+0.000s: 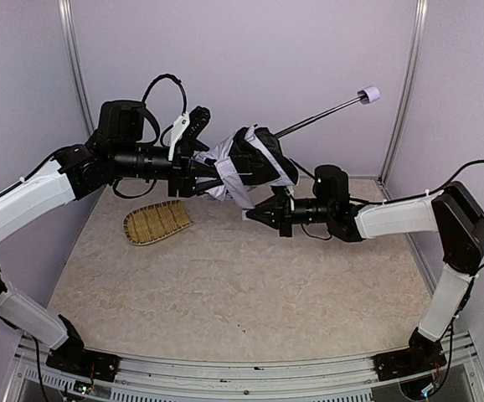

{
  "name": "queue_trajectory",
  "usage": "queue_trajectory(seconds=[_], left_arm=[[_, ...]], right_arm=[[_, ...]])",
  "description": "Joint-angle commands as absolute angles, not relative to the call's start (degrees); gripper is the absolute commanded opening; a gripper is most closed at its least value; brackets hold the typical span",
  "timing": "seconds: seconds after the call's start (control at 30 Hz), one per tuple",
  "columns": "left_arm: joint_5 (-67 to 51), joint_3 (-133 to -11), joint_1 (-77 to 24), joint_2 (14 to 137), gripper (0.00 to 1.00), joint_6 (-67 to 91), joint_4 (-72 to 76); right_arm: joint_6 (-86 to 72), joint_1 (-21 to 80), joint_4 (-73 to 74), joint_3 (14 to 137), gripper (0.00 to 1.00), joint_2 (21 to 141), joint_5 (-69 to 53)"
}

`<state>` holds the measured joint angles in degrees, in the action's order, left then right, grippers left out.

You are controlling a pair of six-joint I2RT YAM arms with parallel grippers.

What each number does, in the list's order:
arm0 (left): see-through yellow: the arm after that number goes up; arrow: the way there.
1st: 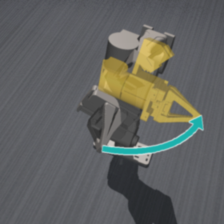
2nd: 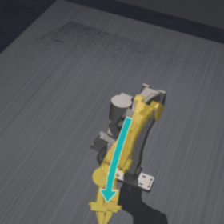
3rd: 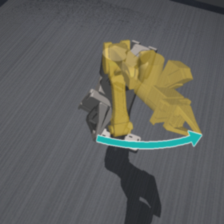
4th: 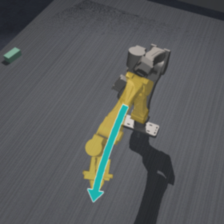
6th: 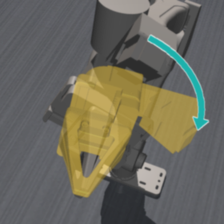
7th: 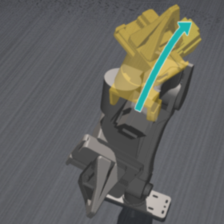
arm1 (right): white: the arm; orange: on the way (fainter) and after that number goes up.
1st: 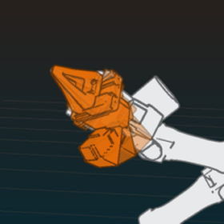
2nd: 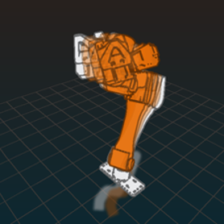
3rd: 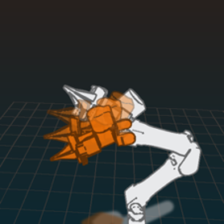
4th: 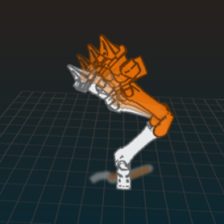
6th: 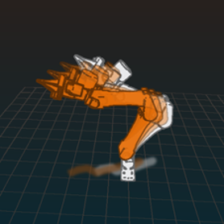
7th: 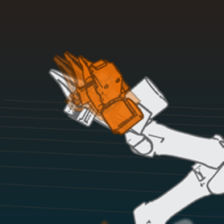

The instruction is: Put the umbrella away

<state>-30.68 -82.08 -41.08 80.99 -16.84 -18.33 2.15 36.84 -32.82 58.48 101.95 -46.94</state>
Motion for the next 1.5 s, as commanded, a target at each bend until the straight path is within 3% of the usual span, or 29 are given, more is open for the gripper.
queue_trajectory(seconds=[0.0, 0.1, 0.27, 0.53, 1.03, 1.23, 1.47], left_arm=[[-54.73, -84.19, -43.45, 77.23, 0.0, -18.27, -8.16], [-62.83, -87.25, -44.03, 79.44, 0.0, -30.89, -24.05], [-62.97, -89.51, -46.94, 84.34, 0.0, -53.48, -49.1], [-56.33, -87.82, -49.83, 95.74, 0.0, -65.52, -66.83], [-48.33, -76.7, -44.39, 99.44, 0.0, -38.03, -41.81], [-49.41, -73.16, -39.24, 101.38, 0.0, -26.67, -30.95], [-48.66, -74.01, -39.24, 108.31, 0.0, -24.52, -28.5]], right_arm=[[6.11, 34.08, -24.6, 62.14, 0.0, 103.73, -46.02], [8.08, 30.95, -24.05, 63.86, 0.0, 102.48, -47.9], [18.78, 29.53, -12.66, 73.39, 0.0, 100.64, -51.58], [29.38, 29.89, -6.98, 80.88, 0.0, 95.91, -54.09], [36.74, 46.4, -11.97, 66.17, 0.0, 82.41, -43.98], [34.4, 51.94, -11.15, 61.36, 0.0, 82.57, -43.46], [34.8, 57.36, -12.74, 62.44, 0.0, 86.52, -44.76]])
